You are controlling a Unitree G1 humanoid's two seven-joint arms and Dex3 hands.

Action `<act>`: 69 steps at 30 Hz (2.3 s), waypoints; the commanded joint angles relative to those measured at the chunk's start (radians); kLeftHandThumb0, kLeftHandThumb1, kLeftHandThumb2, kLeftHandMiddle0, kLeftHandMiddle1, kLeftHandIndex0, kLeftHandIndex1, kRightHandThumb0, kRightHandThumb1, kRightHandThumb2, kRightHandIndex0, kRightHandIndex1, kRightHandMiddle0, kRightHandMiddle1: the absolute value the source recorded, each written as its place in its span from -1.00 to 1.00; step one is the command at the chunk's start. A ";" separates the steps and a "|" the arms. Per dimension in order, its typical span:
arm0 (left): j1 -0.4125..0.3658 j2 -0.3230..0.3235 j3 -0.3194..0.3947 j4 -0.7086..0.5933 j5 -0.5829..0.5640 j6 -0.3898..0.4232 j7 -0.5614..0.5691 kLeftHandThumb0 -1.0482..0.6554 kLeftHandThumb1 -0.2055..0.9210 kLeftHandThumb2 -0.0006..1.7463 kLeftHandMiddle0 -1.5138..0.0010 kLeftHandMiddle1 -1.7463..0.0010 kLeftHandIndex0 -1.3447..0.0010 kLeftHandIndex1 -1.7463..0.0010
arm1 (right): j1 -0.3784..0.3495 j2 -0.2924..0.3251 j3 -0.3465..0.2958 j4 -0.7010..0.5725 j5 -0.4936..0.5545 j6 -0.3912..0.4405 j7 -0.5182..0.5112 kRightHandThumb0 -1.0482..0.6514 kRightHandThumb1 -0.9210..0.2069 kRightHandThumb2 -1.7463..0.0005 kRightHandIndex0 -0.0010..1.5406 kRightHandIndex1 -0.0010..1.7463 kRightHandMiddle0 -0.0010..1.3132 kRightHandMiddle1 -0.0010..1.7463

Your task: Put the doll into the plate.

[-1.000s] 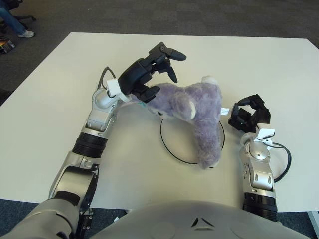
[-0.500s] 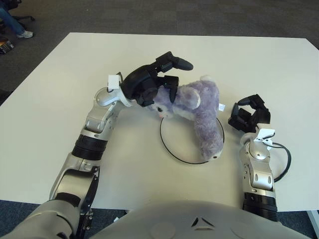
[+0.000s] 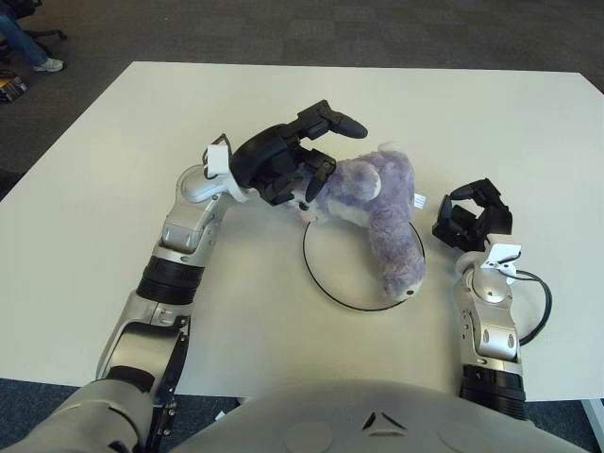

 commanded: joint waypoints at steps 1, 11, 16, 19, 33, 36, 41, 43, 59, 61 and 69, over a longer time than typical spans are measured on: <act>0.009 -0.034 0.026 0.005 -0.044 0.026 0.015 -0.97 1.00 -0.39 -0.64 -1.00 1.00 -0.17 | -0.001 -0.003 -0.004 -0.010 0.000 0.003 -0.003 -0.29 -0.11 -0.36 0.49 1.00 -0.19 1.00; -0.109 -0.107 0.130 0.277 0.047 -0.176 0.090 -0.95 1.00 -0.19 -0.67 -1.00 1.00 -0.26 | -0.001 -0.001 -0.005 -0.012 0.002 0.010 -0.003 -0.29 -0.12 -0.36 0.48 1.00 -0.20 1.00; -0.129 -0.129 0.160 0.361 0.230 -0.397 0.248 -0.99 1.00 0.02 -0.58 -1.00 1.00 -0.07 | -0.001 -0.004 -0.009 -0.011 0.007 0.008 0.001 -0.29 -0.11 -0.36 0.49 1.00 -0.19 1.00; -0.103 -0.116 0.178 0.382 0.280 -0.439 0.307 -1.00 1.00 0.15 -0.49 -1.00 1.00 0.08 | -0.001 -0.008 -0.011 -0.009 0.008 0.007 0.004 -0.29 -0.11 -0.36 0.49 1.00 -0.19 1.00; -0.120 -0.145 0.204 0.384 0.390 -0.409 0.572 -0.92 1.00 0.41 0.06 -0.35 1.00 0.23 | 0.000 -0.012 -0.015 -0.009 0.007 0.011 0.012 -0.29 -0.10 -0.37 0.50 1.00 -0.19 1.00; -0.136 -0.152 0.209 0.424 0.419 -0.433 0.626 -0.90 1.00 0.43 0.00 -0.45 1.00 0.22 | 0.001 -0.012 -0.015 -0.009 0.005 0.010 0.011 -0.29 -0.10 -0.37 0.50 1.00 -0.19 1.00; -0.181 -0.158 0.212 0.511 0.444 -0.452 0.687 -0.87 1.00 0.43 -0.13 -0.74 1.00 0.08 | 0.003 -0.013 -0.014 -0.010 0.003 0.011 0.011 -0.29 -0.10 -0.37 0.50 1.00 -0.19 1.00; -0.226 -0.156 0.225 0.591 0.438 -0.444 0.711 -0.84 1.00 0.41 -0.13 -0.78 1.00 -0.03 | 0.004 -0.013 -0.015 -0.010 0.003 0.013 0.012 -0.29 -0.10 -0.37 0.50 1.00 -0.18 1.00; -0.226 -0.170 0.244 0.611 0.431 -0.391 0.813 -0.58 1.00 0.17 -0.10 -0.91 1.00 -0.42 | 0.007 -0.012 -0.013 -0.013 -0.006 0.014 0.005 -0.29 -0.10 -0.37 0.48 1.00 -0.18 1.00; -0.232 -0.168 0.247 0.613 0.438 -0.378 0.831 -0.58 1.00 0.15 -0.12 -0.96 1.00 -0.40 | 0.007 -0.010 -0.014 -0.014 -0.005 0.014 0.005 -0.29 -0.10 -0.37 0.47 1.00 -0.18 1.00; -0.251 -0.148 0.235 0.629 0.496 -0.358 0.887 -0.51 1.00 0.13 -0.12 -1.00 1.00 -0.49 | 0.009 -0.007 -0.014 -0.018 0.004 0.017 0.009 -0.29 -0.11 -0.36 0.48 1.00 -0.19 1.00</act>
